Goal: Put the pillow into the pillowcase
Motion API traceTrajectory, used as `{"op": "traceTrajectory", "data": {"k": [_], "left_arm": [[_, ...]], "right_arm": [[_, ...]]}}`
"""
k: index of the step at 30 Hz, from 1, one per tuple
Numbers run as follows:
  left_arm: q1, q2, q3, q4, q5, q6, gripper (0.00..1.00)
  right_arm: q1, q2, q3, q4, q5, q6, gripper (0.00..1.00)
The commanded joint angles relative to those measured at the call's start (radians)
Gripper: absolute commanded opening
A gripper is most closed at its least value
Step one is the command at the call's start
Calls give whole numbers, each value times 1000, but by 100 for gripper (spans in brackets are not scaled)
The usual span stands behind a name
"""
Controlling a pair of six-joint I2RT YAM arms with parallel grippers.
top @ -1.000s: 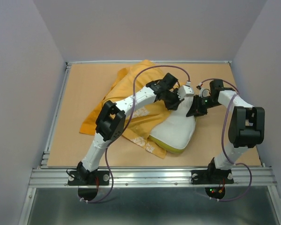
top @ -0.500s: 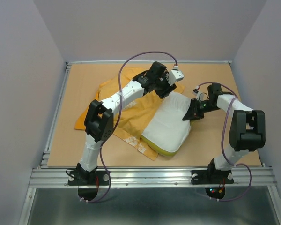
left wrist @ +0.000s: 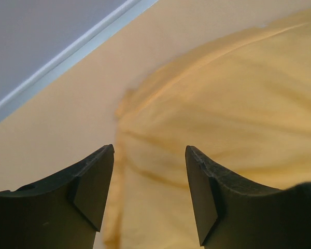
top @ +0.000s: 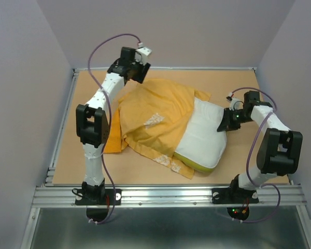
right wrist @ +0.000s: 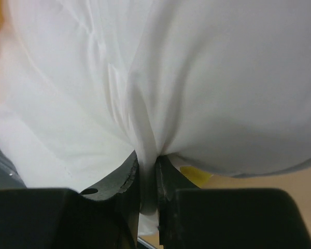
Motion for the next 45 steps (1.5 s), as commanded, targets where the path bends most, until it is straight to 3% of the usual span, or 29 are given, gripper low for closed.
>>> {"op": "traceTrajectory", "data": {"k": [1, 4, 8, 12, 18, 21, 22, 25, 27, 33, 38, 41, 45], "left_arm": [[135, -152, -75, -32, -62, -2, 69], [206, -159, -158, -96, -64, -11, 69], [298, -231, -339, -92, 77, -43, 69], [304, -267, -469, -12, 163, -85, 69], [306, -185, -488, 52, 315, -218, 66], [310, -170, -525, 75, 462, -266, 66], [313, -184, -560, 90, 526, -272, 66], [323, -274, -662, 127, 535, -270, 66], [324, -361, -718, 82, 454, -228, 66], [327, -697, -972, -32, 449, 27, 66], [295, -877, -1132, -217, 392, 466, 70], [200, -926, -1235, -250, 311, 542, 72], [79, -945, -1329, -155, 239, 529, 77]], "right_arm": [[-88, 60, 136, -48, 154, -136, 0], [-95, 97, 216, -59, 183, -159, 1], [-95, 141, 274, -62, 211, -173, 1], [-96, 197, 308, -66, 238, -191, 0], [-96, 223, 317, -68, 286, -214, 0], [-96, 227, 323, -73, 300, -213, 1], [-96, 226, 326, -73, 301, -214, 0], [-96, 227, 334, -79, 306, -214, 0], [-96, 229, 339, -85, 300, -214, 1], [-96, 230, 329, -96, 291, -217, 1], [-96, 243, 332, -99, 272, -208, 1], [-96, 250, 343, -102, 268, -199, 1], [-96, 257, 362, -108, 266, -190, 1]]}}
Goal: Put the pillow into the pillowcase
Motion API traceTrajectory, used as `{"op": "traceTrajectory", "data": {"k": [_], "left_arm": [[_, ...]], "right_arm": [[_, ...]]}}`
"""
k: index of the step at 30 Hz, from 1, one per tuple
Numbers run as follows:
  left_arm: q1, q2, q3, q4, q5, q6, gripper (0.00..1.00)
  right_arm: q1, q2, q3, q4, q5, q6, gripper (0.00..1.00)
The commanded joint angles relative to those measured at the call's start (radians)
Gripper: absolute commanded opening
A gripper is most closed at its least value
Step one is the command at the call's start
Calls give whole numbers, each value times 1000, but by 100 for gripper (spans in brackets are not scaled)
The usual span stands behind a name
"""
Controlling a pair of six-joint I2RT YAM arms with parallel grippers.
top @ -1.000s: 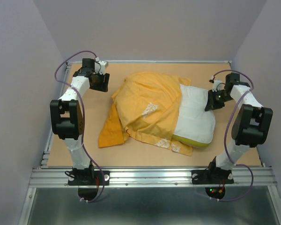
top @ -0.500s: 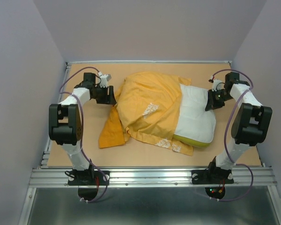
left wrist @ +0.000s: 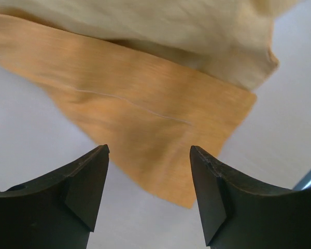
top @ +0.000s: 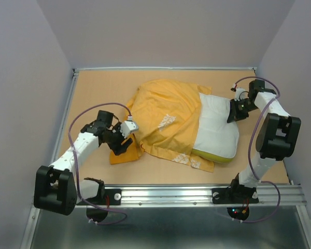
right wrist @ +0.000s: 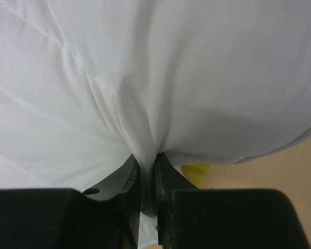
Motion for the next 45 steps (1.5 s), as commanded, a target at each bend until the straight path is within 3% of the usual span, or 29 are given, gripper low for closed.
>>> {"op": "traceTrajectory", "data": {"k": [1, 7, 10, 11, 14, 17, 22, 25, 31, 34, 35, 38, 39, 40, 41, 45], "left_arm": [[-104, -17, -82, 27, -90, 90, 77], [-288, 30, -162, 252, -236, 4, 77], [-305, 120, -176, 323, -299, -24, 66], [-305, 168, -167, 327, -311, -30, 45], [-286, 187, -132, 302, -307, -45, 0], [-220, 75, -66, 174, -186, -13, 0], [-16, -75, 87, -51, -107, 85, 0], [151, -105, 215, -74, -86, 96, 0], [389, 5, 261, 16, -101, -13, 0], [538, 177, 350, 51, -40, -83, 12], [558, 209, 373, 57, -29, -100, 30], [592, 314, 466, 16, 21, -96, 50], [594, 329, 486, -8, 40, -72, 52], [594, 340, 500, -56, 58, -12, 68], [592, 352, 526, -71, 97, 13, 94], [566, 395, 577, -3, 83, -8, 96]], "right_arm": [[-6, 26, 56, -3, 30, -2, 1], [-6, 32, 62, -12, 33, -2, 1], [-6, 34, 68, -16, 41, 0, 0], [-6, 34, 71, -16, 44, 0, 0], [-6, 32, 73, -19, 53, -3, 1], [-6, 29, 74, -22, 62, -11, 1], [-6, 35, 79, -21, 62, -14, 1], [-6, 42, 82, -21, 61, -16, 1], [-6, 52, 89, -19, 55, -14, 1], [-6, 51, 91, -21, 51, -17, 1], [-6, 51, 91, -21, 50, -17, 1], [-6, 52, 93, -21, 42, -22, 1], [-6, 52, 93, -22, 41, -25, 1], [-6, 52, 91, -23, 41, -26, 1], [-6, 49, 89, -24, 39, -31, 1], [-6, 45, 79, -27, 33, -42, 1]]}}
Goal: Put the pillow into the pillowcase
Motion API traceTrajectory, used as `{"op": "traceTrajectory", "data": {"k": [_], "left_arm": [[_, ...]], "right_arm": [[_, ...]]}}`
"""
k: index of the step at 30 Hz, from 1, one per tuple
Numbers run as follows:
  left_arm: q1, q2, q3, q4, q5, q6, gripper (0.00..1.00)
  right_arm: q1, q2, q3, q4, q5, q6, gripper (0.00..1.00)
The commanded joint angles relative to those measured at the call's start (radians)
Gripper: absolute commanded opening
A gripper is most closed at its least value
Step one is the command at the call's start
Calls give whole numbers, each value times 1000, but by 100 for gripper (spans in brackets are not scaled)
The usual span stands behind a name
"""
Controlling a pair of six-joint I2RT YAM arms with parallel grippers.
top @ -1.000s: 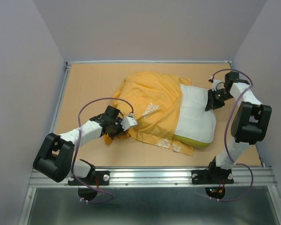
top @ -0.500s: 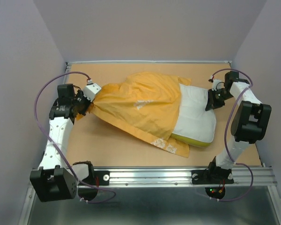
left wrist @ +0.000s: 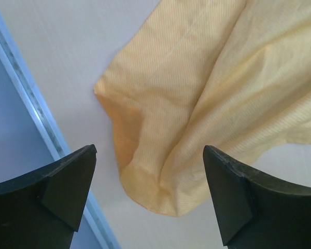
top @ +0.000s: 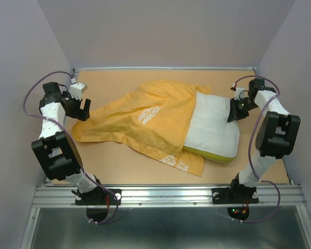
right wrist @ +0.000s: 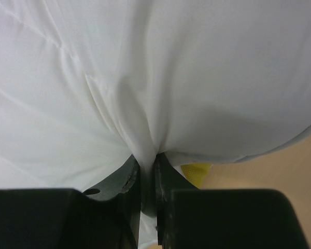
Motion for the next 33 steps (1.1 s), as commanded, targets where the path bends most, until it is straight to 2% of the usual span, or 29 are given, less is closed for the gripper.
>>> {"op": "traceTrajectory", "data": {"k": [1, 5, 7, 10, 13, 19, 23, 24, 29, 31, 32, 33], "left_arm": [[-72, 23, 107, 55, 42, -9, 95], [-195, 166, 205, 196, -47, -165, 89], [-284, 264, 254, 252, -99, -184, 84], [-347, 384, 412, 229, -72, -207, 79], [-422, 577, 651, 157, -43, -241, 79], [-518, 712, 752, 129, -63, -241, 81], [-544, 763, 763, 108, -92, -242, 75], [-545, 772, 762, 105, -112, -244, 67], [-539, 769, 743, 108, -209, -233, 44], [-532, 748, 728, 109, -218, -224, 24], [-521, 722, 720, 114, -222, -224, 7], [-515, 706, 719, 117, -224, -224, 0]], "right_arm": [[-6, 10, 33, 5, 23, -39, 1], [-6, 8, 27, 3, 26, -44, 1], [-6, 7, 27, 0, 25, -45, 1], [-6, 8, 30, -2, 23, -45, 0], [-6, 14, 38, -8, 22, -42, 1], [-6, 22, 46, -9, 14, -41, 0], [-6, 25, 46, -11, 9, -41, 1], [-6, 25, 46, -11, 9, -38, 1], [-6, 21, 52, -9, 18, -45, 0], [-6, 22, 55, -12, 23, -47, 0], [-6, 21, 53, -12, 23, -48, 1], [-6, 19, 52, -11, 23, -50, 0]]}}
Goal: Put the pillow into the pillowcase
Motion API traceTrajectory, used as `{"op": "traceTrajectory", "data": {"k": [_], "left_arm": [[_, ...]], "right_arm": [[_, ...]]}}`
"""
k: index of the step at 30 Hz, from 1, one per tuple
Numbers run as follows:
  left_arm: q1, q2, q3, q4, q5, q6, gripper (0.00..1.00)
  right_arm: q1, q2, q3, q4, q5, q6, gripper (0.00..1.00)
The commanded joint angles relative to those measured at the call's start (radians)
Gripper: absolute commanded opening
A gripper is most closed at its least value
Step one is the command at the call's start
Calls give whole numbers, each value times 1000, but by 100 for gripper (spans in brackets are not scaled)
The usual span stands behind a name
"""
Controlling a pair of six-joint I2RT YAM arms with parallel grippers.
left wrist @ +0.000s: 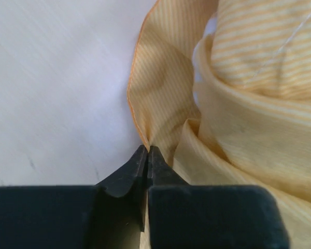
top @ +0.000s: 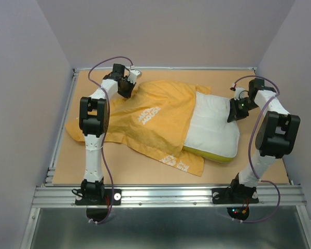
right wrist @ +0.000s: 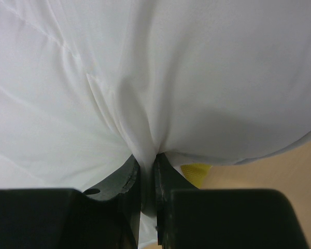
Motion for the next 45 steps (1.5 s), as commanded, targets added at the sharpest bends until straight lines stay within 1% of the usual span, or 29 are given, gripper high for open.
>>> {"op": "traceTrajectory", "data": {"k": [1, 4, 7, 10, 11, 13, 14, 15, 16, 17, 18, 19, 20, 22, 23, 24, 25, 26, 27, 28, 29, 30, 34, 35, 37, 38, 40, 41, 45], "left_arm": [[41, -94, 6, -15, -68, 4, 0], [70, -152, 4, 4, -77, 2, 0], [108, -186, 12, 57, -144, -2, 0], [143, -186, 30, 140, -279, -24, 0], [148, -182, 35, 155, -348, -31, 0], [148, -176, 35, 212, -405, -39, 0], [172, -171, 40, 223, -436, -42, 0], [173, -147, 73, 223, -483, -42, 13], [171, -122, 139, 190, -459, -51, 49], [173, -120, 139, 163, -415, -51, 49], [171, -128, 185, 148, -354, -62, 59], [168, -145, 185, 142, -286, -73, 60], [161, -171, 173, 184, -245, -86, 63], [104, -257, 123, 232, -131, -128, 71], [47, -298, 107, 247, -81, -137, 73], [47, -312, 106, 249, -64, -143, 73], [-28, -321, 107, 238, -50, -161, 73], [-65, -332, 106, 232, -39, -172, 73], [-112, -343, 100, 231, -45, -183, 73], [-193, -344, 98, 229, -54, -203, 72], [-238, -338, 98, 225, -63, -241, 72], [-307, -332, 98, 226, -68, -264, 72], [-431, -253, 158, 218, -79, -355, 72], [-480, -202, 181, 211, -115, -372, 72], [-524, -150, 266, 203, -167, -413, 72], [-560, -98, 321, 200, -253, -424, 70], [-585, -49, 378, 198, -309, -419, 69], [-606, -7, 409, 206, -406, -409, 69], [-614, 70, 429, 260, -552, -358, 68]], "right_arm": [[-6, 13, 40, 3, 35, -28, 1], [-6, 3, 31, 4, 35, -34, 1], [-6, -1, 23, 6, 30, -35, 1], [-6, -1, 21, 6, 22, -35, 1], [-6, -3, 23, 4, 19, -35, 1], [-6, -6, 26, 4, 7, -34, 1], [-6, -6, 26, 4, 1, -31, 0], [-6, -9, 26, 1, -10, -29, 1], [-6, -15, 23, 0, -34, -29, 1], [-6, -18, 23, 0, -48, -26, 1], [-6, -21, 17, -2, -77, -25, 1], [-6, -21, 12, -2, -91, -19, 0], [-6, -20, 6, -2, -106, -8, 1], [-6, -12, -5, -2, -152, 6, 1], [-6, -7, -6, -3, -168, 15, 1], [-6, -6, -9, -3, -185, 20, 1], [-6, -6, -17, 1, -223, 26, 0], [-6, -6, -20, 3, -243, 38, 1], [-6, -6, -26, 11, -263, 44, 0], [-6, -6, -31, 14, -304, 52, 1], [-6, -7, -41, 17, -324, 66, 1], [-6, -6, -47, 27, -355, 73, 1], [-6, -13, -67, 44, -401, 89, 1], [-6, -17, -72, 49, -407, 89, 1], [-6, -23, -90, 55, -421, 90, 0], [-5, -27, -98, 57, -426, 89, 1], [-5, -32, -119, 58, -418, 81, 1], [-5, -41, -130, 57, -413, 72, 1], [-5, -70, -173, 58, -404, 57, 1]]}}
